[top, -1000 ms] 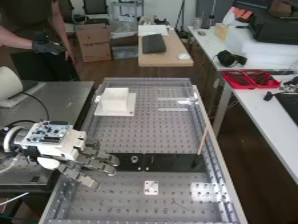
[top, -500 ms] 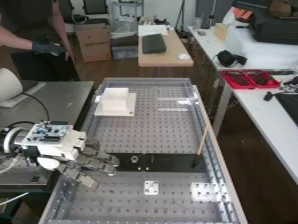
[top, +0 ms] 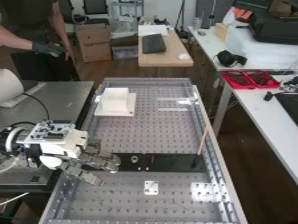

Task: Grab the smaller nut and place it in the white container

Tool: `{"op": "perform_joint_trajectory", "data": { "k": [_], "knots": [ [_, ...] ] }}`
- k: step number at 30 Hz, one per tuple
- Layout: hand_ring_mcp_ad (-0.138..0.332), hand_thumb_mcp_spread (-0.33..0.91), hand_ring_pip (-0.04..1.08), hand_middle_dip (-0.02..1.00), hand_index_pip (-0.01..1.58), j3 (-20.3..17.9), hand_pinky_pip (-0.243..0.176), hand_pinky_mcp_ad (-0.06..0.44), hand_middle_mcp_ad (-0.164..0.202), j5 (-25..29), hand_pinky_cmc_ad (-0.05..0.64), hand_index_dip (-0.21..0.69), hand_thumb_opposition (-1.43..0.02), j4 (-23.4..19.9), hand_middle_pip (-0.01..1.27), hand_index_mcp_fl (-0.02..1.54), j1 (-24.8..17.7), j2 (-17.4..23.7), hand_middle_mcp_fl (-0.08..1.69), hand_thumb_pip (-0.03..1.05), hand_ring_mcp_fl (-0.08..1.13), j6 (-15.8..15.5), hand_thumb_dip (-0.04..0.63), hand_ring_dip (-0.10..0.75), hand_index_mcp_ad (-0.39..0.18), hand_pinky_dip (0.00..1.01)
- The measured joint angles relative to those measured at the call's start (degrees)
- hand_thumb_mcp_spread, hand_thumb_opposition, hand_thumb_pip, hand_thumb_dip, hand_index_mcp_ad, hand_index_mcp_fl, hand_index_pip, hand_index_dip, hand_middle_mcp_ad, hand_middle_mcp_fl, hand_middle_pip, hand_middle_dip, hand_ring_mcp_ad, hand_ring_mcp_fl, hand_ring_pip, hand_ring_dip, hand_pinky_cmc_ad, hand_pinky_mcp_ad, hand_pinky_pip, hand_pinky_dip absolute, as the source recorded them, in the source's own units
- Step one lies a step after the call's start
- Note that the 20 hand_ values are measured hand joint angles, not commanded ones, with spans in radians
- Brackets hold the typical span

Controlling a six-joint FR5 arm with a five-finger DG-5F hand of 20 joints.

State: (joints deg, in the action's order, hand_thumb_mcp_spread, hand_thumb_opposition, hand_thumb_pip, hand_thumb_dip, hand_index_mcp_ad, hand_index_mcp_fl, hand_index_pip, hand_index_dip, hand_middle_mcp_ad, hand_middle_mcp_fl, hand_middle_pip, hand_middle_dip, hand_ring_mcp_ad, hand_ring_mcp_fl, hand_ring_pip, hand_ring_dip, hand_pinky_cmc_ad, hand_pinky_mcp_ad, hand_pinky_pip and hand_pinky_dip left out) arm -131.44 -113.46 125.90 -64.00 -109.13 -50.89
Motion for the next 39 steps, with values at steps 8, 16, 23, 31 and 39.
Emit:
{"op": "perform_joint_trajectory", "data": {
  "k": [8, 16, 23, 31, 39],
  "knots": [
    [0.127, 0.43, 0.10, 0.25, 1.55, 0.56, 0.021, 0.297, 0.030, -0.36, 0.332, 0.236, -0.88, 0.95, 0.13, 0.11, 0.06, 0.00, 0.22, 0.70, 0.00, -1.17, 0.236, 0.129, -0.131, 0.19],
    [0.127, 0.43, 0.10, 0.25, 1.55, 0.79, 0.021, 0.293, 0.028, -0.72, 0.332, 0.236, -0.88, 1.43, 0.13, 0.11, 0.22, -0.11, 0.22, 0.70, 0.00, -1.52, 0.236, 0.129, -0.131, 0.19],
    [0.127, 0.43, 0.10, 0.25, 1.55, 0.92, 0.021, 0.293, 0.028, -0.83, 0.332, 0.236, -0.88, 1.91, 0.12, 0.11, 0.33, -0.26, 0.22, 0.70, 0.00, -1.42, 0.236, 0.129, -0.131, 0.19],
    [0.127, 0.43, 0.10, 0.25, 1.55, 1.05, 0.021, 0.297, 0.028, -0.92, 0.332, 0.234, -0.88, 1.98, 0.13, 0.11, 0.49, -0.62, 0.22, 0.70, 0.00, -1.57, 0.236, 0.129, -0.133, 0.19],
    [0.127, 0.43, 0.10, 0.25, 1.55, 1.58, 0.021, 0.297, 0.030, -1.08, 0.332, 0.234, -0.87, 2.19, 0.13, 0.11, 0.64, -0.97, 0.22, 0.70, 0.00, -1.55, 0.236, 0.129, -0.129, 0.19]
  ]
}}
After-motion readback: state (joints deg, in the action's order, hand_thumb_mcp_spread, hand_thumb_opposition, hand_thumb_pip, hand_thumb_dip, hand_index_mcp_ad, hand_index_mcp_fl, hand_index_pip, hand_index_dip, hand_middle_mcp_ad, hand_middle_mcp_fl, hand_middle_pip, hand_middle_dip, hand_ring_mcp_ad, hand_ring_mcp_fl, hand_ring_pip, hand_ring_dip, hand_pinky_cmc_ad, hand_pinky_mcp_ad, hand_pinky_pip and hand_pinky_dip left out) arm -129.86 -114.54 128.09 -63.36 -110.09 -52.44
